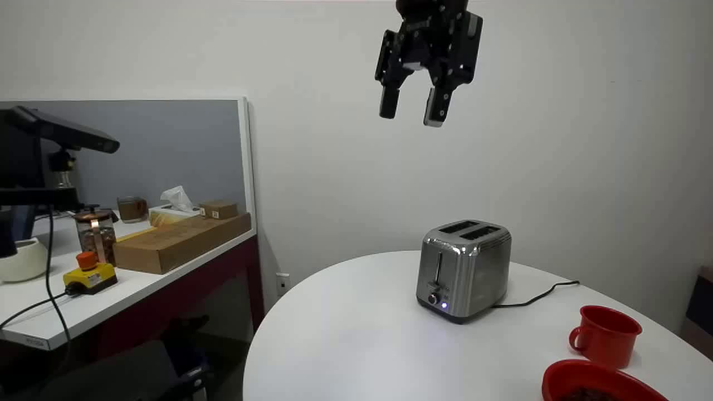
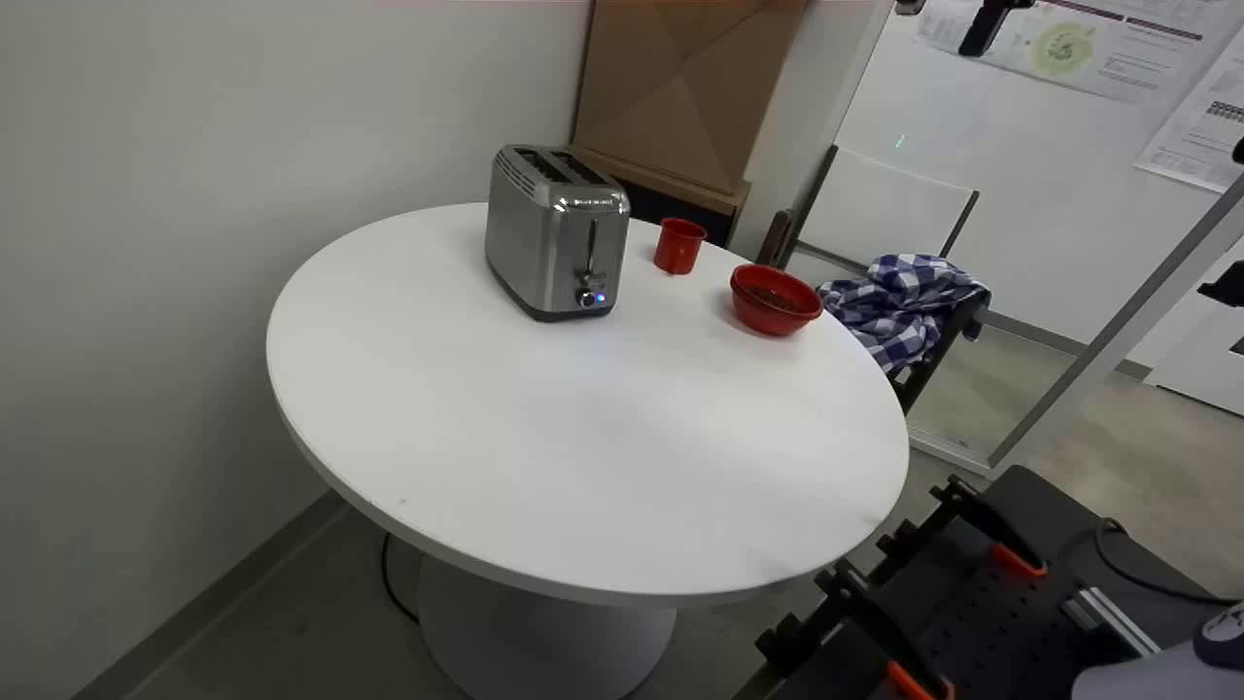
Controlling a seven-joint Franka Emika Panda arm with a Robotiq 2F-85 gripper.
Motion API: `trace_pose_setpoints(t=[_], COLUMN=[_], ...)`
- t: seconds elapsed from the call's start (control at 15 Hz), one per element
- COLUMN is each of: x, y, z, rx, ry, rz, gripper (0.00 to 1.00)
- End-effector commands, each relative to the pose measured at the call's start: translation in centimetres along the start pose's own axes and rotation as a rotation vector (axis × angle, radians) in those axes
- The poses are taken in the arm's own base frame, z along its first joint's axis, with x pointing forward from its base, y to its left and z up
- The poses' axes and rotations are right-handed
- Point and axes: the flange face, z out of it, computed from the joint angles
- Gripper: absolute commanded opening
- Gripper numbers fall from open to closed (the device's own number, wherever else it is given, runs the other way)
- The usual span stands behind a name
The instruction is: Release the lever upwards
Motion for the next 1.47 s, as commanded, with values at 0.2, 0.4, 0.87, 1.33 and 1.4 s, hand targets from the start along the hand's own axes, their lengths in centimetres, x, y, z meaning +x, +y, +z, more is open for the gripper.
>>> trace_pose_setpoints(t=[0.2, 0.4, 0.87, 1.33, 1.4], x=[0.0, 0.0, 1.7, 4.1, 4.7], y=[0.0, -0.3, -3.8, -4.6, -4.3], z=[-0.2, 0.1, 5.8, 16.6, 18.0], rx=[0.0, -0.023, -0.242, -0.305, -0.307], ry=[0.001, 0.02, 0.341, 0.45, 0.458], rz=[0.0, -0.002, -0.181, -0.274, -0.278], gripper=[1.0, 1.0, 1.0, 1.0, 1.0])
